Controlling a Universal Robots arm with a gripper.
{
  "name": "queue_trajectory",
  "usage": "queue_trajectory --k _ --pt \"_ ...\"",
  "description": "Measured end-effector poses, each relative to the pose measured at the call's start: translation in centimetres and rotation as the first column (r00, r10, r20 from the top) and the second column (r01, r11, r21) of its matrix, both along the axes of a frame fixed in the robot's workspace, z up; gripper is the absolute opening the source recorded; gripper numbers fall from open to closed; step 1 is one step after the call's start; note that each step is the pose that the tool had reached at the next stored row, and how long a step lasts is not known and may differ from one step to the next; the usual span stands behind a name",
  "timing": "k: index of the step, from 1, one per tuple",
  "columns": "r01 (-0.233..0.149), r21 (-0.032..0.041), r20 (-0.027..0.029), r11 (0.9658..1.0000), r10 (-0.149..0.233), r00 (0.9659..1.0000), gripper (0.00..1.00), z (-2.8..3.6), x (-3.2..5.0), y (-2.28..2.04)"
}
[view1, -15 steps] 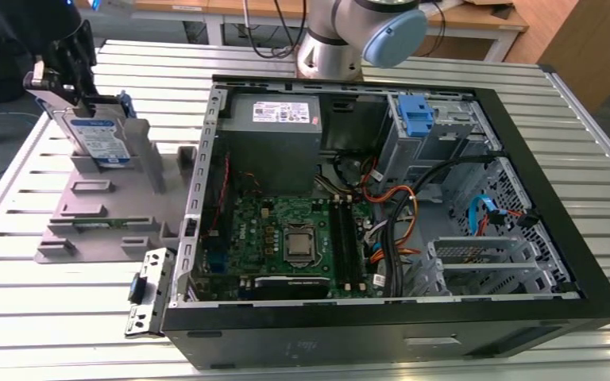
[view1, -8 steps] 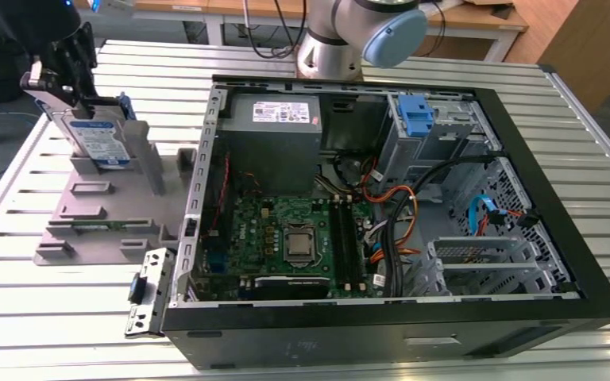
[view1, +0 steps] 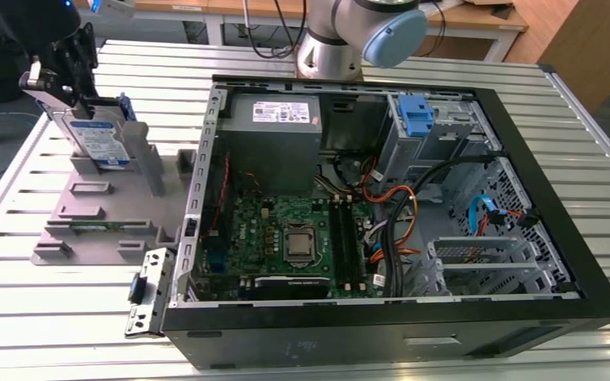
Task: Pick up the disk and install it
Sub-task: 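Pick up the disk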
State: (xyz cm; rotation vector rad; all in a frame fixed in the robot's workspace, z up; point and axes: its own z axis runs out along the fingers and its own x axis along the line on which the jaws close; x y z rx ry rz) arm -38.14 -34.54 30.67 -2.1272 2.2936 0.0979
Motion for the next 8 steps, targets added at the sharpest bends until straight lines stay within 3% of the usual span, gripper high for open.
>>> queue_trajectory --k 8 --pt "0.000 -0.0001 -0.0001 1.0000 0.000 1.0000 0.36 -0.11 0.00 0.00"
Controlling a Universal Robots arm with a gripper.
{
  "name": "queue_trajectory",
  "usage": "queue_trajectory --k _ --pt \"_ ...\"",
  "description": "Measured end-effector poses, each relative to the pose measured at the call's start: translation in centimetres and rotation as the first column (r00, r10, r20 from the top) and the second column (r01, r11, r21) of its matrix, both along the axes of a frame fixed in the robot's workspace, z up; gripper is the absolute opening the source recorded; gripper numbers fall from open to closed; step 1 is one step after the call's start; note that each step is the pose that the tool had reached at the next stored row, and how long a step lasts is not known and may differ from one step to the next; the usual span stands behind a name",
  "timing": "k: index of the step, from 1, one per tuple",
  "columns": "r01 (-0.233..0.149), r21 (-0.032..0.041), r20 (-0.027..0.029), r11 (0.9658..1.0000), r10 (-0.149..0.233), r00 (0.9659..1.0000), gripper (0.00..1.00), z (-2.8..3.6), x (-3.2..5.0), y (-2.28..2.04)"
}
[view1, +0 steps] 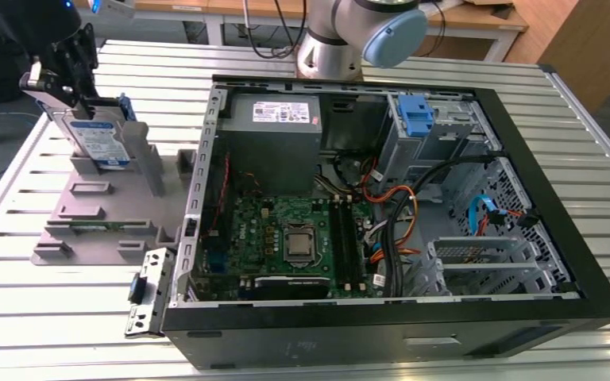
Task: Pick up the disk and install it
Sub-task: 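Pick up the disk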
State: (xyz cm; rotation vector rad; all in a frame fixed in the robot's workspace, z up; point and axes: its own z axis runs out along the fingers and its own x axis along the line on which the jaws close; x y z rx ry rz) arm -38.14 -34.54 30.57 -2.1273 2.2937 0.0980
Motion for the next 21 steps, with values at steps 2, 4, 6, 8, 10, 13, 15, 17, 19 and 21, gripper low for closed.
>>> queue_trajectory --k 2,4,6,8,10,13,15,17,19,21 --pt "0.000 0.0001 0.0001 1.0000 0.000 1.0000 0.36 -0.01 0.00 0.00" --pt "0.000 0.0002 0.0005 1.0000 0.000 1.0000 0.37 -0.03 0.00 0.00" --pt "0.000 0.0002 0.0004 1.0000 0.000 1.0000 0.43 -0.03 0.00 0.00" --pt "0.000 0.0001 0.0001 1.0000 0.000 1.0000 0.43 -0.02 0.00 0.00" --pt "-0.001 0.0052 0.0019 1.0000 0.001 1.0000 0.43 -0.02 -0.02 -0.01" --pt "-0.004 0.0111 0.0103 0.9999 0.004 0.9999 0.43 -0.05 -0.06 -0.01" --pt "-0.006 0.0123 0.0141 0.9999 0.006 0.9999 0.43 -0.05 -0.11 -0.02" --pt "-0.008 0.0134 0.0162 0.9999 0.008 0.9998 0.43 -0.07 -0.20 -0.02" --pt "-0.012 0.0186 0.0181 0.9998 0.012 0.9998 0.43 -0.10 -0.29 -0.02" --pt "-0.019 0.0269 0.0192 0.9995 0.018 0.9997 0.43 -0.18 -0.37 -0.01"
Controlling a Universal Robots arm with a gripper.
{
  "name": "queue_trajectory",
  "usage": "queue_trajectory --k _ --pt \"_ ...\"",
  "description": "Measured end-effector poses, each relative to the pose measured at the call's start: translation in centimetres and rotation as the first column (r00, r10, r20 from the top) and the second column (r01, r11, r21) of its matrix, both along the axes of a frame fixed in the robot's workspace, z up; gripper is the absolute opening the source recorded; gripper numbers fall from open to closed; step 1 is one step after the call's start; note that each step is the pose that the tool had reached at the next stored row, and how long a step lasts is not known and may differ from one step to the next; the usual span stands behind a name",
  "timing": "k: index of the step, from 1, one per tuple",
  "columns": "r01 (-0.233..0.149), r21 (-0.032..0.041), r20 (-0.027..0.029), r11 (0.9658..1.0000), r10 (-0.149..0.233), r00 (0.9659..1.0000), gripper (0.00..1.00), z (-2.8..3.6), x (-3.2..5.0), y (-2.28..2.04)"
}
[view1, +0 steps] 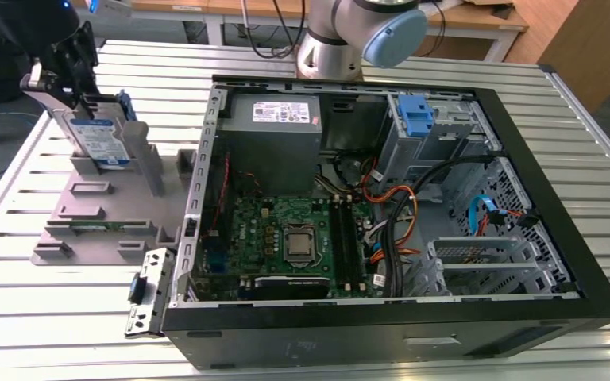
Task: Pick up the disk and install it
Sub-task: 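Pick up the disk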
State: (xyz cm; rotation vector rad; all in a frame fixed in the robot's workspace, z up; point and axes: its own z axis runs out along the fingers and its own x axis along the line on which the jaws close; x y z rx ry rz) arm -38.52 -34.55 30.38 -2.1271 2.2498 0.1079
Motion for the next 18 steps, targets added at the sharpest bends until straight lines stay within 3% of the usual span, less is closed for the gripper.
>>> queue_trajectory --k 2,7,18 --pt "-0.003 0.0036 0.0002 1.0000 0.003 1.0000 0.43 -0.04 -0.07 0.00" --pt "-0.007 0.0218 0.0004 0.9997 0.007 1.0000 0.43 -0.16 -0.15 0.01" --pt "-0.007 0.0247 0.0005 0.9997 0.007 1.0000 0.43 -0.29 -0.14 0.13"
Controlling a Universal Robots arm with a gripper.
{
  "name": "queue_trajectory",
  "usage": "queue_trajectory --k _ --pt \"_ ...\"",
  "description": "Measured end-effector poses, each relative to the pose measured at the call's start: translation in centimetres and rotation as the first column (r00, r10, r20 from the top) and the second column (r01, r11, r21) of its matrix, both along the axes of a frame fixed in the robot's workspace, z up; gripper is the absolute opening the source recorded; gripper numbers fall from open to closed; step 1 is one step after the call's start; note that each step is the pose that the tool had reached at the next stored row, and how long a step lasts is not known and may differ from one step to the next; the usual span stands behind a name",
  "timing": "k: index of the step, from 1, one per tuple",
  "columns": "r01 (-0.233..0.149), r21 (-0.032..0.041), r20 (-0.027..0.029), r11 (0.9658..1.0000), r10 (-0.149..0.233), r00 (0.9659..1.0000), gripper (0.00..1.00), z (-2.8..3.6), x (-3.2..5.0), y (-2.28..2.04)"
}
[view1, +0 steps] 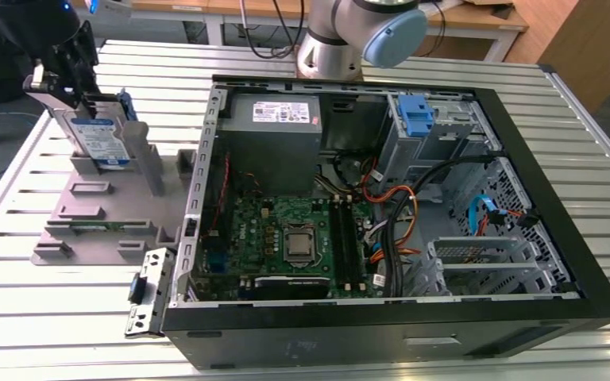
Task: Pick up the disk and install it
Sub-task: 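Pick up the disk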
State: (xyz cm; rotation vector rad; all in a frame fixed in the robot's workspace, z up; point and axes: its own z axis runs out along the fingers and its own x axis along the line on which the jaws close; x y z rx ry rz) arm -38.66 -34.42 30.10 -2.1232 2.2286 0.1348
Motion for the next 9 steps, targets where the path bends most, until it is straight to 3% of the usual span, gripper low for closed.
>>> queue_trajectory --k 9 --pt "0.000 -0.0035 0.0000 1.0000 0.000 1.0000 0.43 0.00 0.01 0.02"
